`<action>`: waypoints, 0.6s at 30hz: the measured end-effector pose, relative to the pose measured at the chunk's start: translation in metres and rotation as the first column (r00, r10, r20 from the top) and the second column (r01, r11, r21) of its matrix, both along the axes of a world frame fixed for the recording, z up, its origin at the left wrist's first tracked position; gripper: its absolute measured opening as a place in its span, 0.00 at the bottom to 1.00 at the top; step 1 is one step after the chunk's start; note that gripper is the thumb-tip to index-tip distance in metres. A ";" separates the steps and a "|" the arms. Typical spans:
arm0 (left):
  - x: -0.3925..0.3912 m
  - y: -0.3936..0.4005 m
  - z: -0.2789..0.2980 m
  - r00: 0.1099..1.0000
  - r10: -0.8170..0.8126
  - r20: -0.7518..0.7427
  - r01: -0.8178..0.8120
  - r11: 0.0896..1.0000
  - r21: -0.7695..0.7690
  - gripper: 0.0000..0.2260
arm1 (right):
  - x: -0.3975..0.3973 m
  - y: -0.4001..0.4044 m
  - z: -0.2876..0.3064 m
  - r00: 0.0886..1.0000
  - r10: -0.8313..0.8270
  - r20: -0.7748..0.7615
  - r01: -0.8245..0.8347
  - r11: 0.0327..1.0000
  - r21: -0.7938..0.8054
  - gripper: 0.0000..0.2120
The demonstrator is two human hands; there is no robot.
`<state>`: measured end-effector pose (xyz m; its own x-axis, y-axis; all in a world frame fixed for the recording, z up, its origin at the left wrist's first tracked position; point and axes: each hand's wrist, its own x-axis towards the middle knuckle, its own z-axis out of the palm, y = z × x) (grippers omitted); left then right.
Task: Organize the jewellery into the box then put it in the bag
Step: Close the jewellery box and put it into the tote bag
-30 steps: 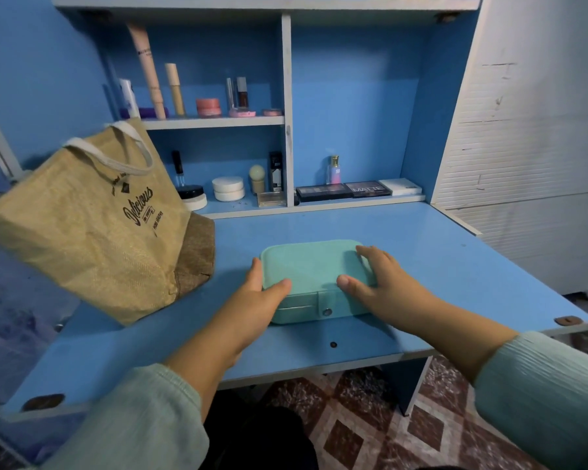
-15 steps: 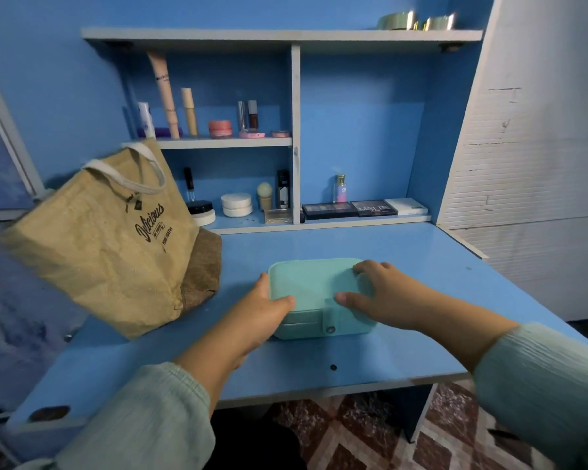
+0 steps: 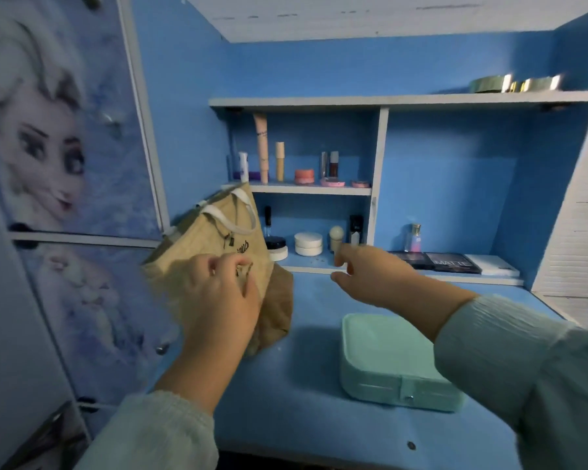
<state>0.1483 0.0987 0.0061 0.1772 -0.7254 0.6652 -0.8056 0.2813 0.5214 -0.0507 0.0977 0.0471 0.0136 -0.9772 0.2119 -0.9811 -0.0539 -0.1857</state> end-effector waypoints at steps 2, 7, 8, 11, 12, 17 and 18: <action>0.019 -0.006 0.005 0.990 0.136 0.031 -0.134 0.989 -0.059 0.17 | 0.017 -0.022 0.009 0.997 0.065 0.049 -0.065 0.998 0.000 0.16; 0.059 -0.012 0.018 0.936 0.341 0.089 -0.332 0.938 -0.096 0.23 | 0.059 -0.072 0.031 0.961 0.273 0.038 -0.272 0.962 -0.033 0.29; 0.066 -0.013 0.022 0.936 0.340 0.091 -0.339 0.940 -0.030 0.23 | 0.068 -0.080 0.035 0.953 0.303 0.016 -0.302 0.952 -0.048 0.31; 0.089 -0.023 0.031 0.973 0.186 0.140 -0.218 0.940 0.264 0.20 | 0.090 -0.104 0.043 0.924 0.373 -0.077 -0.380 0.920 -0.100 0.36; 0.095 -0.025 0.033 0.989 0.094 0.116 -0.128 0.934 0.334 0.19 | 0.096 -0.110 0.044 0.913 0.389 -0.120 -0.402 0.908 -0.117 0.36; 0.108 -0.026 0.054 0.994 -0.095 0.055 0.050 0.838 0.543 0.11 | 0.111 -0.130 0.047 0.847 0.458 -0.270 -0.497 0.863 -0.097 0.27; 0.110 -0.026 0.057 0.991 -0.113 0.073 0.053 0.828 0.558 0.11 | 0.112 -0.132 0.046 0.847 0.460 -0.266 -0.497 0.862 -0.095 0.25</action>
<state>0.2583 0.0724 0.0636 0.0551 -0.9859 0.1580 -0.8477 0.0374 0.5292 0.0613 -0.0343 0.0932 0.5370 -0.7912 0.2926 -0.8390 -0.5369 0.0880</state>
